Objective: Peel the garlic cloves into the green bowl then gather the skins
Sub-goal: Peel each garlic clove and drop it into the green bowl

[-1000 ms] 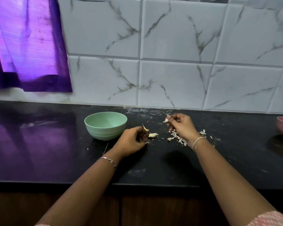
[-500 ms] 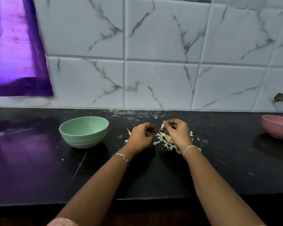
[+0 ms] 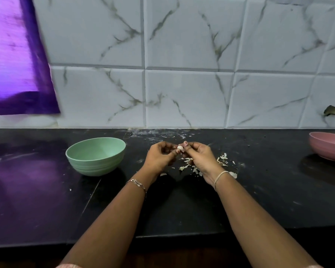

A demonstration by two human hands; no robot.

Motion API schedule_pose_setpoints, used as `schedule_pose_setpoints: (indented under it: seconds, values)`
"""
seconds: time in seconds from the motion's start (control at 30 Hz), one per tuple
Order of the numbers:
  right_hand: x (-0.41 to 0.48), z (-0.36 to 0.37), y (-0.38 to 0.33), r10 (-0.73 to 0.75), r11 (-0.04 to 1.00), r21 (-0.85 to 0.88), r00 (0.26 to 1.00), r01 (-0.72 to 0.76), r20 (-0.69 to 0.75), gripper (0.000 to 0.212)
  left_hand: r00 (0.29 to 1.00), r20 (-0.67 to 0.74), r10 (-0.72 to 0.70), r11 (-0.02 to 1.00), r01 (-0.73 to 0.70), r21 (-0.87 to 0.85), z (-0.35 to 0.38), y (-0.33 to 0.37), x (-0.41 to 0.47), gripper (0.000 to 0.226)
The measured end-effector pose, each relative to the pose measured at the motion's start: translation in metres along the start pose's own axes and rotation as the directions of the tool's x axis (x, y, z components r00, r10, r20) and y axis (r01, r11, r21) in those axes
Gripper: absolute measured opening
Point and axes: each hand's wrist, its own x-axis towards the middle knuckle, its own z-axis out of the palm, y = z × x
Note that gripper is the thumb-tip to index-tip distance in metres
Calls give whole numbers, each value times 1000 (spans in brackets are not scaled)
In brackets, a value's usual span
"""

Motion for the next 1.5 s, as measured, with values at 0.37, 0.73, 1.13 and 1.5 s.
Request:
schedule_pose_setpoints:
  seconds: [0.37, 0.73, 1.13, 1.5]
  values:
    - [-5, -3, 1, -99, 993, -56, 995, 100, 14, 16, 996, -75, -41, 998, 45, 46, -2, 3, -10, 13]
    - [-3, -2, 0, -196, 950, -239, 980, 199, 39, 18, 989, -131, -66, 995, 75, 65, -2, 10, -14, 12]
    - [11, -9, 10, -283, 824, -524, 957, 214, -55, 21, 994, -58, 97, 943, -73, 325, 4, 6, -9, 8]
    - [8, -9, 4, -259, 922, -331, 957, 203, -133, 24, 961, 62, 270, 715, -243, 656, 11, 5, -9, 29]
